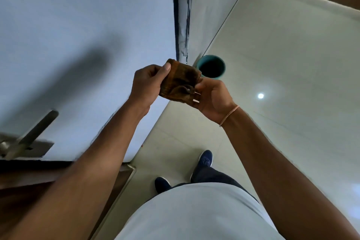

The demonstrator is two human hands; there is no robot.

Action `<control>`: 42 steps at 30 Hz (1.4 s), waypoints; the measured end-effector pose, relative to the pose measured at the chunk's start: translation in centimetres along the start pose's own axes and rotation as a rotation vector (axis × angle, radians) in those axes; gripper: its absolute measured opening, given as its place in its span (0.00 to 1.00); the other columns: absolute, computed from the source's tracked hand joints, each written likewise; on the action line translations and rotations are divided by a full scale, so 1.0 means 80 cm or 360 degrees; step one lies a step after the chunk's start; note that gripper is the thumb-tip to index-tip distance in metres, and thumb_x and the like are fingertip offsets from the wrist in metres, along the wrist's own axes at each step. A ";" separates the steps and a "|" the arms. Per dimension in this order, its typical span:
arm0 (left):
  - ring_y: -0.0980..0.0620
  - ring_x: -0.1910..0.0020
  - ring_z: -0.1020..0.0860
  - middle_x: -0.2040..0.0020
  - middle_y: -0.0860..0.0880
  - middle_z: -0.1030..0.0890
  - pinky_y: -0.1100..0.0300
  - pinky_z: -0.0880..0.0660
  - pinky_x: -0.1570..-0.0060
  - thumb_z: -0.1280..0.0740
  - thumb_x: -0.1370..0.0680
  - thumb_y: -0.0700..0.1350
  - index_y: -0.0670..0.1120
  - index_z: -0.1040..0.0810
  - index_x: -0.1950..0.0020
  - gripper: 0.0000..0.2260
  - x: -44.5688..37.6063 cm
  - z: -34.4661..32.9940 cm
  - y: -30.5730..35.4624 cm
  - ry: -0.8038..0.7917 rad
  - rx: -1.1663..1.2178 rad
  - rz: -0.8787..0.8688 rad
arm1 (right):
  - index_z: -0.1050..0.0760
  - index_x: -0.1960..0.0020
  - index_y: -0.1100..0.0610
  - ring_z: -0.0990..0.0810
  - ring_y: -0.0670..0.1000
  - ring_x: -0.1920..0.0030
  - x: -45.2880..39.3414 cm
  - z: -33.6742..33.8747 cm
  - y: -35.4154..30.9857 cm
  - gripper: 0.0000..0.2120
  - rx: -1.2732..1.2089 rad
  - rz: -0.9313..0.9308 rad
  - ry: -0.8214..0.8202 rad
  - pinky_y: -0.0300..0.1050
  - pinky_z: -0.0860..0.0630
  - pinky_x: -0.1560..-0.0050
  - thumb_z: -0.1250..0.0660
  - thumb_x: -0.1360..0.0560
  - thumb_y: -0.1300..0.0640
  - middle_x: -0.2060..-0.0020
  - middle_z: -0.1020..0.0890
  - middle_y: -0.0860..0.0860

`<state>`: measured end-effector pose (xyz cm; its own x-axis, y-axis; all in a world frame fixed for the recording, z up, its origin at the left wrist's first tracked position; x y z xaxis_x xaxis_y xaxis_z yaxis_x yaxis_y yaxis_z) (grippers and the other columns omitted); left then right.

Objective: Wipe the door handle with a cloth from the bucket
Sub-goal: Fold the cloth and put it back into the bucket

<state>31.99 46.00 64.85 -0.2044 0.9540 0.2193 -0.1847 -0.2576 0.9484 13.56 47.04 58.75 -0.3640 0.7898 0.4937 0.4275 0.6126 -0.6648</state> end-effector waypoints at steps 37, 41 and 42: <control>0.44 0.51 0.12 0.55 0.45 0.11 0.43 0.13 0.44 0.23 0.23 0.45 0.47 0.15 0.58 0.05 -0.431 -0.373 0.096 -0.0128 -0.0063 0.0459 | 0.13 0.49 0.51 0.12 0.60 0.48 -0.286 0.272 -0.438 0.07 0.0943 0.0546 0.0779 0.57 0.15 0.41 0.28 0.21 0.61 0.56 0.11 0.52; 0.43 0.53 0.13 0.58 0.47 0.12 0.41 0.13 0.46 0.23 0.28 0.44 0.48 0.15 0.63 0.05 -0.492 -0.368 0.114 0.0026 -0.0203 0.0439 | 0.13 0.46 0.50 0.15 0.49 0.53 -0.304 0.284 -0.491 0.07 0.1376 0.0648 0.0934 0.45 0.19 0.48 0.29 0.21 0.57 0.57 0.13 0.46; 0.43 0.54 0.13 0.59 0.48 0.13 0.41 0.13 0.47 0.23 0.28 0.44 0.49 0.15 0.63 0.05 -0.500 -0.373 0.122 0.0028 -0.0226 0.0431 | 0.13 0.45 0.51 0.15 0.48 0.52 -0.312 0.279 -0.497 0.07 0.1426 0.0656 0.0907 0.44 0.19 0.47 0.28 0.21 0.57 0.55 0.13 0.47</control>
<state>9.66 0.74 58.50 -0.2808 0.8453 0.4545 -0.2534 -0.5221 0.8144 -12.84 2.30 60.30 0.1943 0.9651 0.1757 -0.4011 0.2416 -0.8836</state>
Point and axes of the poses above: each hand's wrist, its own x-axis away from the middle knuckle, its own z-axis out of the back of the hand, y = z × x, the point moved 9 cm from there along -x, towards the middle knuckle
